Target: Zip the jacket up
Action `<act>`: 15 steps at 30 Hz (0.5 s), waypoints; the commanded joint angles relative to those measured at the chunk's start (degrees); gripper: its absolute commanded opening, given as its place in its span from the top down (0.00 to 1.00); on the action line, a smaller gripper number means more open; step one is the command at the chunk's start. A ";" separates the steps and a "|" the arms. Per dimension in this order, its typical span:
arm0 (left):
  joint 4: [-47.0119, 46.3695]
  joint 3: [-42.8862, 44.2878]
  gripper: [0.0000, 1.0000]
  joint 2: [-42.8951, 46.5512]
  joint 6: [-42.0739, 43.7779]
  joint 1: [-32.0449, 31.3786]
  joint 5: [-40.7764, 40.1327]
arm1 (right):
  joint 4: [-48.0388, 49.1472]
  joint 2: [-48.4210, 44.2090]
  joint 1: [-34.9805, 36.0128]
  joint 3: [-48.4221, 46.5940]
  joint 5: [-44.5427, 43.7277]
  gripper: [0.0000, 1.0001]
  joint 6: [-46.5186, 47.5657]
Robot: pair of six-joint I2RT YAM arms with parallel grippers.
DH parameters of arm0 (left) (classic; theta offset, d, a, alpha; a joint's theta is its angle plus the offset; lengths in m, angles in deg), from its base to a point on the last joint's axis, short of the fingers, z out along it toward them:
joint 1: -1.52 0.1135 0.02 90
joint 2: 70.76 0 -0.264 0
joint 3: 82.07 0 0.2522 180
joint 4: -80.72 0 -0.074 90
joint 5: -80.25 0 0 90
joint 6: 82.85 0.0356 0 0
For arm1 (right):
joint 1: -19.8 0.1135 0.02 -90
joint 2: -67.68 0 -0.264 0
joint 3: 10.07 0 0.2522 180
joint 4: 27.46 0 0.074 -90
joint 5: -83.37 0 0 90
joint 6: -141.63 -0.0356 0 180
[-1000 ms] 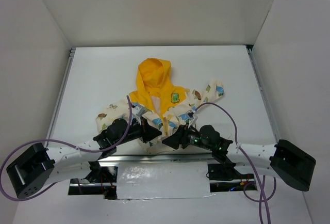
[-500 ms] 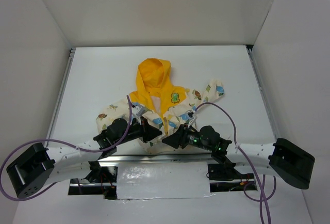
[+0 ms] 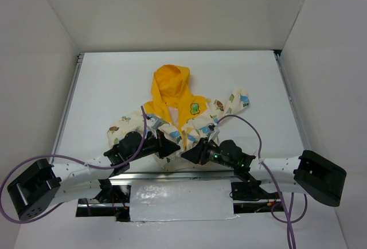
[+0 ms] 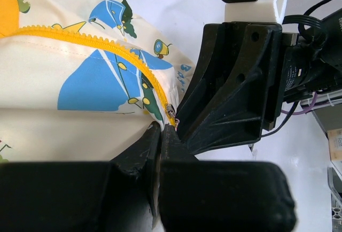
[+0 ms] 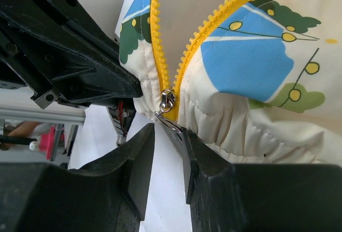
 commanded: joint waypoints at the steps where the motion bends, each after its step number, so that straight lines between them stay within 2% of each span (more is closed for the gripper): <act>1: -4.72 1.27 1.00 0.66 0.23 -0.34 1.08 | 4.81 0.47 0.47 -0.61 -2.03 0.66 -0.06; 7: -5.16 1.36 1.00 0.40 0.05 -0.34 1.43 | 7.98 1.35 0.47 0.18 -2.29 0.66 -0.05; 12: -5.16 1.36 1.00 0.31 0.14 -0.34 1.52 | 7.28 1.00 0.55 -0.09 -2.99 0.78 -0.14; 15: -4.90 1.45 1.00 0.48 0.23 -0.34 1.43 | 6.66 0.47 0.55 0.26 -3.61 0.80 -0.32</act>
